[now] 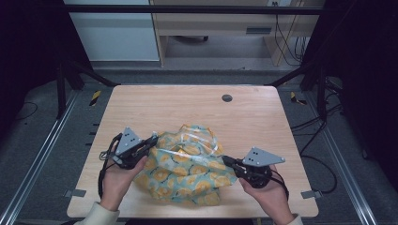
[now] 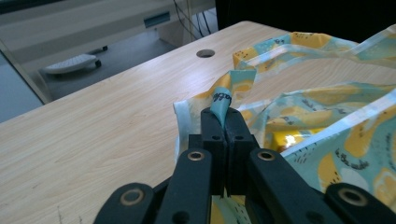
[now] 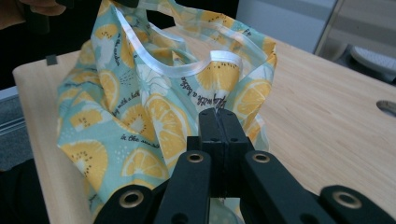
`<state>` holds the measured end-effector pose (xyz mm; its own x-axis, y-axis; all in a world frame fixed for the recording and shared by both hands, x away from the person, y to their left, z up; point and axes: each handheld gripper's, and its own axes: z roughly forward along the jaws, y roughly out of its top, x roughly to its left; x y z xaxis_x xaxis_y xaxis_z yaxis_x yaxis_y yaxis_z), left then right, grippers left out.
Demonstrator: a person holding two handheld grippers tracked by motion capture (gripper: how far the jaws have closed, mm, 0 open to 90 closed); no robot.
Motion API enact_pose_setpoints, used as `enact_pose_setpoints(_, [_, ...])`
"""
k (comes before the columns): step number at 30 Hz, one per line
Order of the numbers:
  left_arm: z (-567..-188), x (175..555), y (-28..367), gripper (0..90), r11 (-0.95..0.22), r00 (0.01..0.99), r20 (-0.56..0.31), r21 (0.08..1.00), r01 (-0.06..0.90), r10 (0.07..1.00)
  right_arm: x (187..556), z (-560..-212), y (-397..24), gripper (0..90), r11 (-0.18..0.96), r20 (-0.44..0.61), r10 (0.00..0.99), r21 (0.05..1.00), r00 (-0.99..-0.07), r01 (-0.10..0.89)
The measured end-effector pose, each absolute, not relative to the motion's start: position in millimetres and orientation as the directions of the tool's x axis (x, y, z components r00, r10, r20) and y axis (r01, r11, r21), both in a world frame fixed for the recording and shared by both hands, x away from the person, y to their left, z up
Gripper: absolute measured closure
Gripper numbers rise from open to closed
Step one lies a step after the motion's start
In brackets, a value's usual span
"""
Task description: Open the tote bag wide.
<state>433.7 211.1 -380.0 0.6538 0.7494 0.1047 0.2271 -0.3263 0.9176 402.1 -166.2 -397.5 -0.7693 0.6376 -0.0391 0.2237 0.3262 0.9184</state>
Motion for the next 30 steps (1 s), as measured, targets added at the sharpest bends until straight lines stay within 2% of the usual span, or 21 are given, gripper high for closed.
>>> enact_pose_setpoints(6, [-389,401,230,89.5,-0.269,0.705,0.07,0.947,0.176,0.706,383,-396,-161,90.0,0.349,-0.064,0.591,0.919,-0.804,0.183])
enact_pose_setpoints(9, [-401,394,240,89.5,-0.238,0.734,0.036,0.956,0.173,0.678,379,-405,-163,90.0,0.331,-0.039,0.563,0.926,-0.825,0.182])
enact_pose_setpoints(16, [-412,385,249,89.7,-0.271,0.782,0.029,0.946,0.18,0.622,372,-419,-162,90.0,0.349,-0.021,0.524,0.918,-0.852,0.192])
enact_pose_setpoints(19, [-418,383,249,89.7,-0.358,0.819,0.071,0.918,0.169,0.569,371,-424,-162,90.0,0.376,-0.02,0.505,0.905,-0.863,0.199])
enact_pose_setpoints(24, [-440,393,241,89.7,-0.546,0.856,0.145,0.819,0.177,0.495,378,-446,-156,90.0,0.473,0.002,0.482,0.841,-0.876,0.262])
enact_pose_setpoints(30, [-460,408,224,89.4,-0.676,0.857,0.198,0.705,0.212,0.475,393,-462,-150,90.0,0.537,0.017,0.503,0.777,-0.864,0.328])
